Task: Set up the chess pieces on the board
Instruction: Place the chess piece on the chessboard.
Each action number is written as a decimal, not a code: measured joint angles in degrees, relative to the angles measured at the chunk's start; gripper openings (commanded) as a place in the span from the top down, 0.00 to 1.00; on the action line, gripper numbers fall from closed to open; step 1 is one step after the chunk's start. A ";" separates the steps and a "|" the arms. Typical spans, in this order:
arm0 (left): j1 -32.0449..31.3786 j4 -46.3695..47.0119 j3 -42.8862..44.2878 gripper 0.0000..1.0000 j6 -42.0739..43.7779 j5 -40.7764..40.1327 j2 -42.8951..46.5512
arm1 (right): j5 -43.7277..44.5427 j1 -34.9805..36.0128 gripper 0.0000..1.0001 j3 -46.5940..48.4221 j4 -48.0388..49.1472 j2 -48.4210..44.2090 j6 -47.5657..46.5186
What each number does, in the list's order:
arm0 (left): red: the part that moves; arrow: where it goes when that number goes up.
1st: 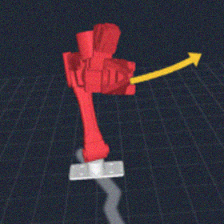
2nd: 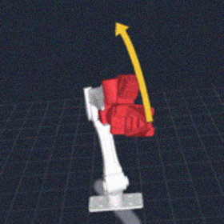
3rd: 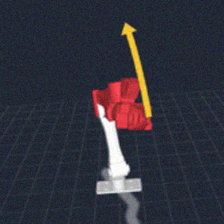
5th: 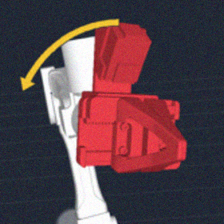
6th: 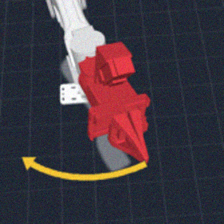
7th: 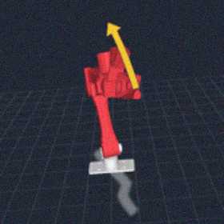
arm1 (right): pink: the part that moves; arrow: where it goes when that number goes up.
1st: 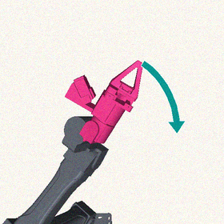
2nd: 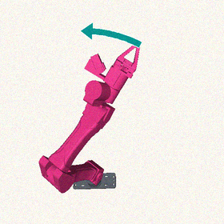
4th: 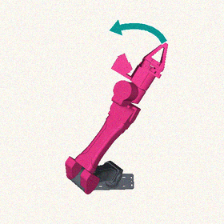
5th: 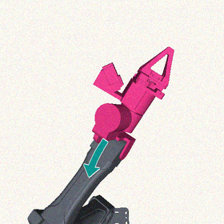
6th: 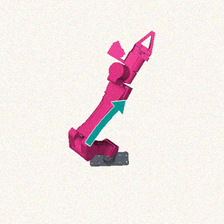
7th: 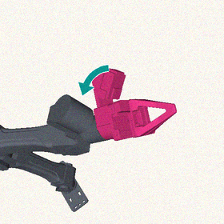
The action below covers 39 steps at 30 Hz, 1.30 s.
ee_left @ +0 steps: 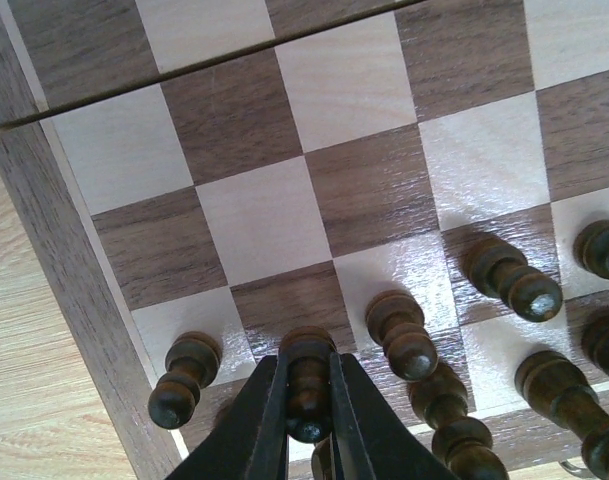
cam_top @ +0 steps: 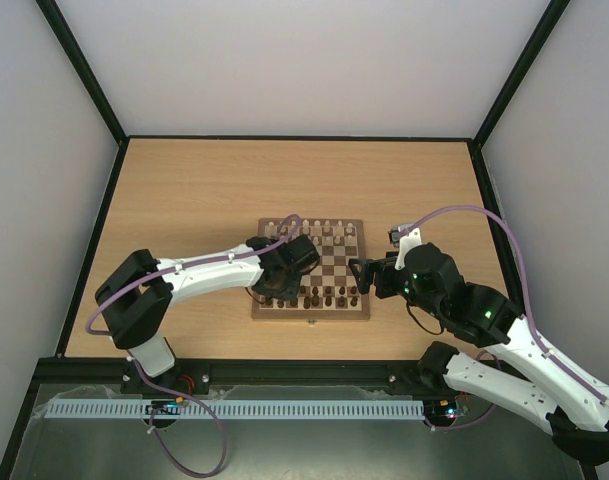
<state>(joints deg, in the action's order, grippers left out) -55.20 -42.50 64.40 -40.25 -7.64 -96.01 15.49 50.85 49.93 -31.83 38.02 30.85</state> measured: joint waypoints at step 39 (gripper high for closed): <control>0.59 -2.99 10.32 0.01 1.84 -7.17 12.39 | 1.66 0.00 0.01 0.00 1.38 3.37 0.02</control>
<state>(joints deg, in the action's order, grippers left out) -54.61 -45.50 74.72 -38.41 -14.81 -83.61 17.15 50.85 49.93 -30.46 41.39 30.87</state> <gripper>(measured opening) 0.718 0.986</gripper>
